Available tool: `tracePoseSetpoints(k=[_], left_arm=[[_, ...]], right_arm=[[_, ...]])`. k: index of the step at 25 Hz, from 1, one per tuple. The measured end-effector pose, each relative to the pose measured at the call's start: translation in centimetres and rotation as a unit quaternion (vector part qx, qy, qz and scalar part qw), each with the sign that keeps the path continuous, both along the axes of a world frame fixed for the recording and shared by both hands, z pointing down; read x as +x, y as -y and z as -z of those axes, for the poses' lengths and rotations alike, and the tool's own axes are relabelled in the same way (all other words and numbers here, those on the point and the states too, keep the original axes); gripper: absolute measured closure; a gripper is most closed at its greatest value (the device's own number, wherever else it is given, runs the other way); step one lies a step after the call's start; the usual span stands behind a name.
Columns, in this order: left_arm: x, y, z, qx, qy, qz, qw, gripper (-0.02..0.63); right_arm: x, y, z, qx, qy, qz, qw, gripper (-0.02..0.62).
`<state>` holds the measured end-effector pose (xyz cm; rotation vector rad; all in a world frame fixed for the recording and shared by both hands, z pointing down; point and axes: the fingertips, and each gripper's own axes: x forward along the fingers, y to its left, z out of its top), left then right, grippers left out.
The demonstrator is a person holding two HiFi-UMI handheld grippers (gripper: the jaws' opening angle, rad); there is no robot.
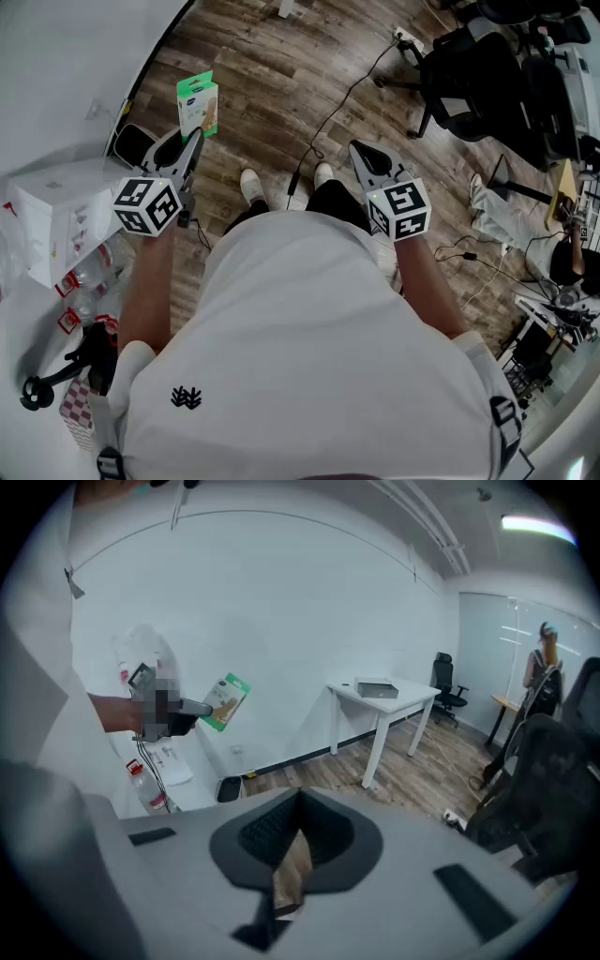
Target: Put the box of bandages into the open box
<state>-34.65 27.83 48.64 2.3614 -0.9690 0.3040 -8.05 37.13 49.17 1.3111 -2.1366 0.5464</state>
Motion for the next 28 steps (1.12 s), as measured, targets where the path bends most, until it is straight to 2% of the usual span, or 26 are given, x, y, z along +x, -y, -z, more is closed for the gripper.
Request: tracePoseSetpoints(k=[8, 11, 15, 17, 19, 24, 28], left_arm=[[0.0, -1.2, -1.2, -0.024, -0.014, 0.001, 0.9996, 0.515], [1.3, -1.0, -1.7, -0.036, -0.023, -0.004, 0.9991, 0.515], [3.8, -0.1, -1.2, -0.031, -0.017, -0.009, 0.9993, 0.515], [4.8, 0.8, -0.9, -0.029, -0.010, -0.006, 0.9995, 0.515], [5.6, 1.9, -0.7, -0.030, -0.001, 0.003, 0.9996, 0.515], [8.7, 5.4, -0.7, -0.037, 0.026, 0.021, 0.9988, 0.515], [12.0, 9.8, -0.1, -0.039, 0.039, 0.036, 0.9978, 0.515]], right_arm=[[-2.5, -0.5, 1.4, 0.006, -0.008, 0.013, 1.000, 0.589], [-2.3, -0.9, 1.3, 0.000, -0.006, 0.015, 1.000, 0.589], [-1.3, 0.0, 0.4, -0.007, 0.013, 0.033, 0.999, 0.589], [-1.1, 1.4, -0.2, -0.005, 0.027, 0.048, 0.999, 0.583], [-0.9, 3.3, -0.8, -0.005, 0.040, 0.066, 0.997, 0.482], [1.3, 9.1, -0.9, 0.013, 0.066, 0.106, 0.992, 0.486], [4.7, 13.7, -0.4, 0.030, 0.065, 0.125, 0.990, 0.509]])
